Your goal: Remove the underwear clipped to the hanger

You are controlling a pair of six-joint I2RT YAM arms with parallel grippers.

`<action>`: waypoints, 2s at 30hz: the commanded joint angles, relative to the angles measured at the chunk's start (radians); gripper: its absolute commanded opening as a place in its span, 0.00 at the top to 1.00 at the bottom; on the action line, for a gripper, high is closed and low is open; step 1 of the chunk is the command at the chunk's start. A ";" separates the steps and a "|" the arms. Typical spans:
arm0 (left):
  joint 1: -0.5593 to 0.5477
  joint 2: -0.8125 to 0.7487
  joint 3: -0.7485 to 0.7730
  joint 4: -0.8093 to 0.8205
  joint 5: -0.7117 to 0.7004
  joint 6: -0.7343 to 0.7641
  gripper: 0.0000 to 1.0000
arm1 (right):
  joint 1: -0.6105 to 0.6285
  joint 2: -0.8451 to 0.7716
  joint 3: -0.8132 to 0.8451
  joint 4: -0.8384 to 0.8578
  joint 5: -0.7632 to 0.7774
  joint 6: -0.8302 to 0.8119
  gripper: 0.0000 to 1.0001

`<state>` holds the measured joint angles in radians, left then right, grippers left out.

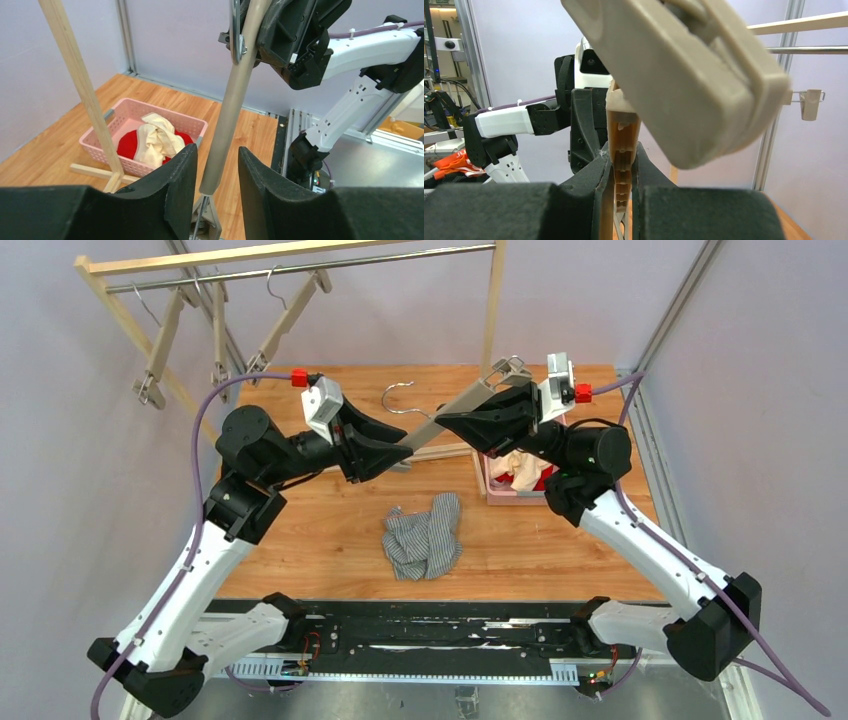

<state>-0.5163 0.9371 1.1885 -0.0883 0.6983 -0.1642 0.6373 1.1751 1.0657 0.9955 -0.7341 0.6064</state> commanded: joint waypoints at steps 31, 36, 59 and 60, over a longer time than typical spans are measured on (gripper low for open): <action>0.001 0.119 0.324 -0.632 -0.461 0.241 1.00 | 0.069 -0.128 -0.018 -0.722 0.339 -0.430 0.31; 0.001 0.207 0.346 -0.748 -0.649 0.228 1.00 | 0.228 -0.099 0.008 -1.122 0.673 -0.617 0.31; 0.053 0.497 0.683 -0.878 -0.689 0.229 1.00 | 0.523 0.538 -0.117 -1.261 0.843 -0.403 0.57; 0.053 0.503 0.698 -0.879 -0.693 0.228 1.00 | 0.523 0.552 -0.118 -1.260 0.843 -0.395 0.66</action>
<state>-0.4675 1.4284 1.8160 -0.9775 -0.0059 0.0788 1.1404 1.6745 0.9562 -0.2581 0.1310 0.1402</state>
